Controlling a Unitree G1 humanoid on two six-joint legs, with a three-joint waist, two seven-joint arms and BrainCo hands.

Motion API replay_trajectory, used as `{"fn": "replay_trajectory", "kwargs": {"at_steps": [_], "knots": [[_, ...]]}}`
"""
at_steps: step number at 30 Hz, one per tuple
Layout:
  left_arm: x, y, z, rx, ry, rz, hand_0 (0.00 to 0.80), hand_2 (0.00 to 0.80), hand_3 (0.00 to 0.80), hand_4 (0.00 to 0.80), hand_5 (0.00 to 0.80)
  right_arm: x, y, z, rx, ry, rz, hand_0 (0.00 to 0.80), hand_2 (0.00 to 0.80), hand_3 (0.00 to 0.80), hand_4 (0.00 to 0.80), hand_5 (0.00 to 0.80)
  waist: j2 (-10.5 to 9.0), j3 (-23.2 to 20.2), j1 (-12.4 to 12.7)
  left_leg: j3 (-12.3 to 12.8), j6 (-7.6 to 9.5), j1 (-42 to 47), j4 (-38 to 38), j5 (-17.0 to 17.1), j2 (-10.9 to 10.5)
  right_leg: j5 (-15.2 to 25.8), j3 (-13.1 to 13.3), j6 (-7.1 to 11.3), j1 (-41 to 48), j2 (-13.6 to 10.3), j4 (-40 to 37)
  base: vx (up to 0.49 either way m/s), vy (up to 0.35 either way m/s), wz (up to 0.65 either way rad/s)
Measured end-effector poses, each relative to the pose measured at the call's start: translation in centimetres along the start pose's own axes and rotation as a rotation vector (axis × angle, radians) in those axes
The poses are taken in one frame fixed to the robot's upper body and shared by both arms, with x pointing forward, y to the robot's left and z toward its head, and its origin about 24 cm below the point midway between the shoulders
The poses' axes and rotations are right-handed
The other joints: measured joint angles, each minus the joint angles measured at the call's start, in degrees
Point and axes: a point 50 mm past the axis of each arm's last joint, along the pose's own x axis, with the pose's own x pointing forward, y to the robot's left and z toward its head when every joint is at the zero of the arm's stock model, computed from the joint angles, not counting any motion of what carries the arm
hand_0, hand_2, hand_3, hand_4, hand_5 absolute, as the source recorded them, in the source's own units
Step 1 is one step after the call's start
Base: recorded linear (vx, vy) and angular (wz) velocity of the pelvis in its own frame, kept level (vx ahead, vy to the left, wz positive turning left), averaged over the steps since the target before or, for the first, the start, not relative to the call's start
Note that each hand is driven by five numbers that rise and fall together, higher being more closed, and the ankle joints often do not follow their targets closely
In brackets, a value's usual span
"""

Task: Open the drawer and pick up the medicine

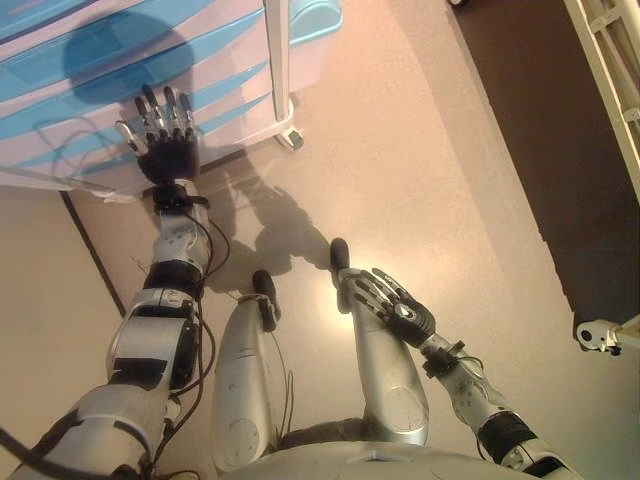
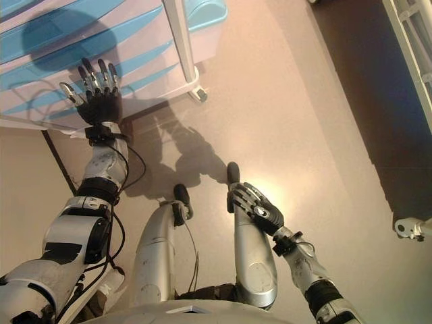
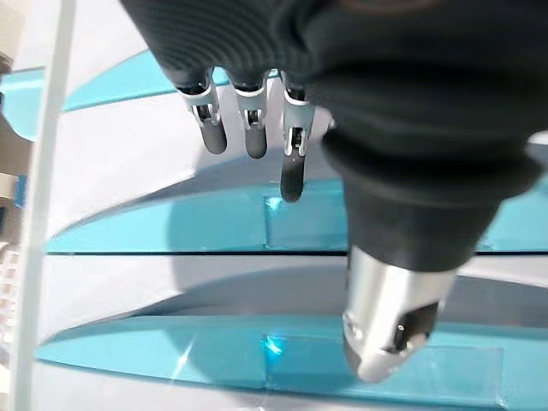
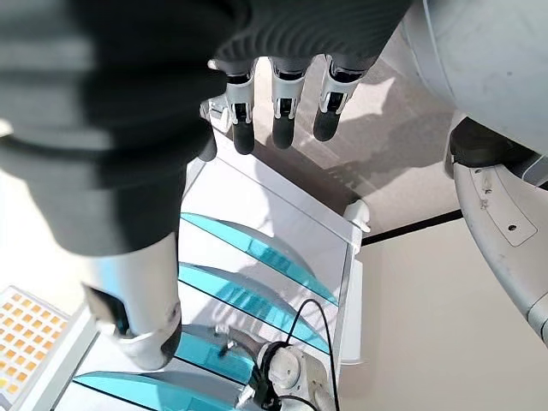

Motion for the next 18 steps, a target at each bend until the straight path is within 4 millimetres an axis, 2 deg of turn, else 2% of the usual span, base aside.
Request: {"fn": "replay_trajectory", "kwargs": {"at_steps": [9,18], "knots": [[-0.2,0.1,0.5,0.007,-0.022,-0.003,0.000,0.000,0.000,0.000,0.000,-0.1,-0.1,0.0,-0.003,-0.002,-0.003,0.000,0.000,0.000,0.000,0.000,0.03,0.01,0.35,-0.19,0.05,0.03,-0.13,0.06,-0.17,0.00,-0.39,0.00,0.14,-0.31,0.06,0.000,0.000,0.00],[-2.6,2.1,1.5,0.008,-0.004,0.034,0.000,0.000,0.000,0.000,0.000,-0.3,-0.4,0.0,-0.005,0.005,-0.019,0.000,0.000,0.000,0.000,0.000,0.06,0.00,1.67,-0.31,0.00,0.09,-0.34,0.28,-0.14,0.04,-0.73,-0.09,0.25,-0.40,0.04,-0.007,-0.016,0.01]]}}
